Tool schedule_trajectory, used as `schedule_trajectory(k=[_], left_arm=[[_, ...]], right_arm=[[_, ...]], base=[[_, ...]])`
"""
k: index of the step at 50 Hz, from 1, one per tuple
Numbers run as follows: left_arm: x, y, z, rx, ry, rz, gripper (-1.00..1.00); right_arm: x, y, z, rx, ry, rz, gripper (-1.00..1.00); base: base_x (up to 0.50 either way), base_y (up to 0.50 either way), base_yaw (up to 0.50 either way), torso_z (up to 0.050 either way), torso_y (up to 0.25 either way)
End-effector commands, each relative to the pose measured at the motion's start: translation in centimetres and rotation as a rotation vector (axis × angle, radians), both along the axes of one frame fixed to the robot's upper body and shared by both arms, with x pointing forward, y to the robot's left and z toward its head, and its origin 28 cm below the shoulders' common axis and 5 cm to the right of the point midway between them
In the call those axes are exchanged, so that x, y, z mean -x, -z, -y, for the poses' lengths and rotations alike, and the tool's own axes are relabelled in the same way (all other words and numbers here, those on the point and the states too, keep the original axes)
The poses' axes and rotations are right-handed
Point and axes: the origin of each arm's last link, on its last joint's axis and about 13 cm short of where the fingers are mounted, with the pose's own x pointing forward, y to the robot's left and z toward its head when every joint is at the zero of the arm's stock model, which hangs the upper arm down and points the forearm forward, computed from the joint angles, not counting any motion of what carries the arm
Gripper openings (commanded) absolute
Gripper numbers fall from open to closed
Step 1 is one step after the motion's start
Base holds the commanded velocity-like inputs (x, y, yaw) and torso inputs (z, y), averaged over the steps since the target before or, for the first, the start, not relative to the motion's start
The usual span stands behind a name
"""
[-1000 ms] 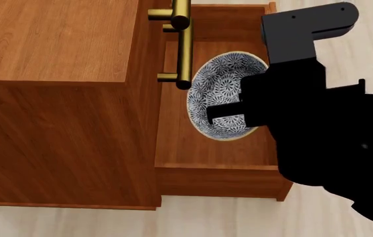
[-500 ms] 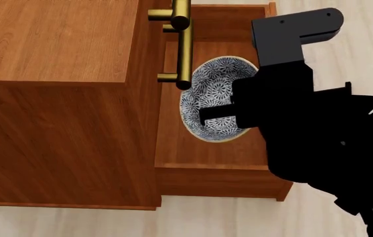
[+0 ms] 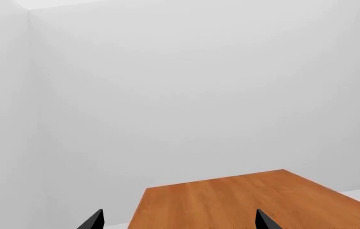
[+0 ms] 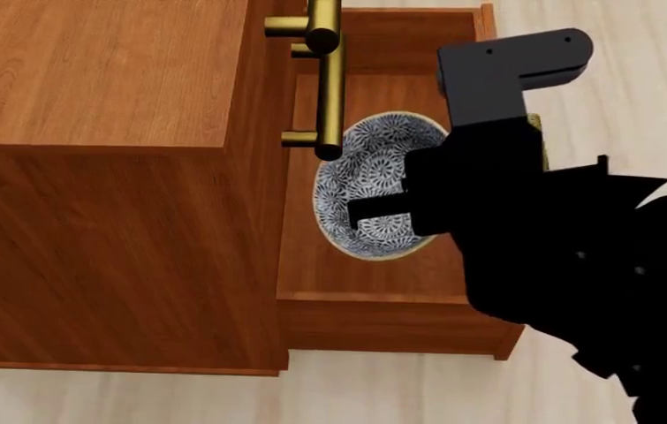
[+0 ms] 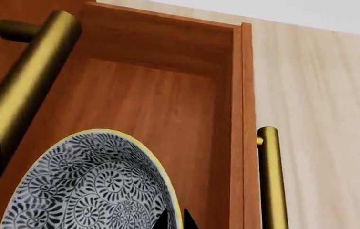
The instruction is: Put the bowl in the bottom drawer of the cabinet.
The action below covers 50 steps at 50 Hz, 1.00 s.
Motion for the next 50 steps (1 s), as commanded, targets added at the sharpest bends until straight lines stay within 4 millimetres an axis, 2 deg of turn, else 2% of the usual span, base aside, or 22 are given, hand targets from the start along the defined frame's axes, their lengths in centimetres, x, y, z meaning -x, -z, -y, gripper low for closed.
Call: schedule_trajectory(k=[1, 50], left_arm=[[-0.1, 0.0, 0.0, -0.002, 0.0, -0.002, 1.0], [-0.2, 0.1, 0.0, -0.004, -0.005, -0.007, 1.0]], right_arm=[[-0.5, 0.3, -0.1, 0.001, -0.003, 0.001, -1.0], [-2.7, 3.5, 0.0, 0.009, -0.005, -0.075, -1.0]], base=[[0.0, 0.0, 0.0, 0.0, 0.0], [0.0, 0.0, 0.0, 0.0, 0.0]])
